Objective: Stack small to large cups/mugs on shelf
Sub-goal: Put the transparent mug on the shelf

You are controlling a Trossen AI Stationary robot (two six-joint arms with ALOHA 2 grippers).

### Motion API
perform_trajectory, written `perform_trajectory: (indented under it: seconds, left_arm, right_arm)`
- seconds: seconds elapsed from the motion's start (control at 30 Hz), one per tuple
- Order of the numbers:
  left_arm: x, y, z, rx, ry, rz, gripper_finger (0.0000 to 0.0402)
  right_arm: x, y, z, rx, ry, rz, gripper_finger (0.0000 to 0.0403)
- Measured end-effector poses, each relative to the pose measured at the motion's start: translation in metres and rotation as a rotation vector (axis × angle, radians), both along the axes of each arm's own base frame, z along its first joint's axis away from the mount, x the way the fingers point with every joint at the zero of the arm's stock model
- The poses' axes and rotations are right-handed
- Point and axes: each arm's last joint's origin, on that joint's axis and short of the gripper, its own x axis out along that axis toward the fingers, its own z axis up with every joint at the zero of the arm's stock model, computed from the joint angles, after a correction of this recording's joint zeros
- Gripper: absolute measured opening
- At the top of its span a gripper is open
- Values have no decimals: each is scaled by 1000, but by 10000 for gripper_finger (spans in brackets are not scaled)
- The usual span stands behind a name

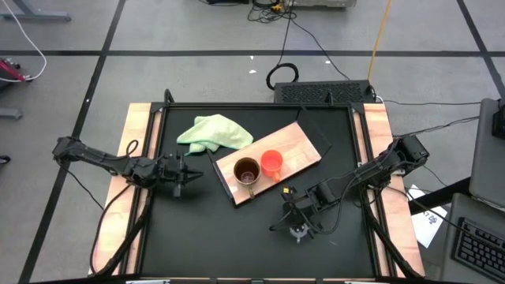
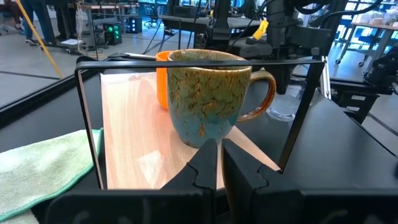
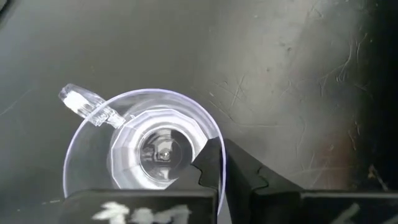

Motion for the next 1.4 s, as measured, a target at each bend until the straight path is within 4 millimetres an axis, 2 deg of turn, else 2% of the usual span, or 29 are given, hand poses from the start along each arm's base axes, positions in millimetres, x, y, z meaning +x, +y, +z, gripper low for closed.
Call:
perform_trajectory:
  seconds: [0.73,1.2,1.4]
  left_arm:
    - [0,0,0,-30,3,3,26]
    - [0,0,0,-33,3,3,26]
    - [0,0,0,-37,2,4,26]
  right_arm:
    - [2,6,0,23,-37,-17,11]
    - [-1,11,-1,39,-19,-54,99]
    - [-6,9,12,72,-40,-106,120]
